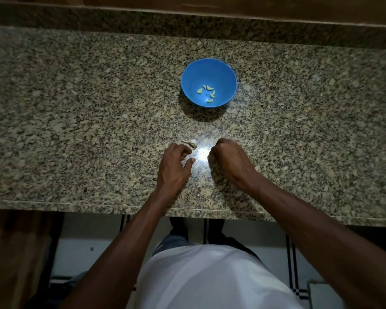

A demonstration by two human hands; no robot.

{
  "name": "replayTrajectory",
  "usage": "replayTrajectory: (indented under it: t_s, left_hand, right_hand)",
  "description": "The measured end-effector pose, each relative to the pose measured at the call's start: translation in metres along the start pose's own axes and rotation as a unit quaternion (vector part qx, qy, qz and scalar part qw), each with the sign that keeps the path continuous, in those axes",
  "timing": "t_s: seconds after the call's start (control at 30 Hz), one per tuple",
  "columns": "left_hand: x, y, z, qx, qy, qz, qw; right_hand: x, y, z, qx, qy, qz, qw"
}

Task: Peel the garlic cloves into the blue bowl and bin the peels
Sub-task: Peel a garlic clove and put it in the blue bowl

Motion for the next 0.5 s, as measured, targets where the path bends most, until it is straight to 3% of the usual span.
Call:
replayTrajectory:
  t_s: [0.1, 0.5]
  left_hand:
    - [-0.001, -0.001, 0.001, 0.002, -0.002, -0.003, 1.000]
    - [0.000, 0.000, 0.002, 0.006, -0.004, -0.008, 1.000]
  right_hand:
    - [0.002, -0.004, -0.003, 0.020, 0.002, 0.026, 0.999]
    - [-0.008, 0.000, 0.001, -0.023, -0.019, -0.009, 1.000]
Point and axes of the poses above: each hand's wrist, its own x-axis away from the middle knuckle, its own z-axis out of the back of the hand, y = z × x, the point moved 1 cm from there along -x, towards the middle knuckle, and after that the axes turned 15 degrees about x, right-handed, at the moved point
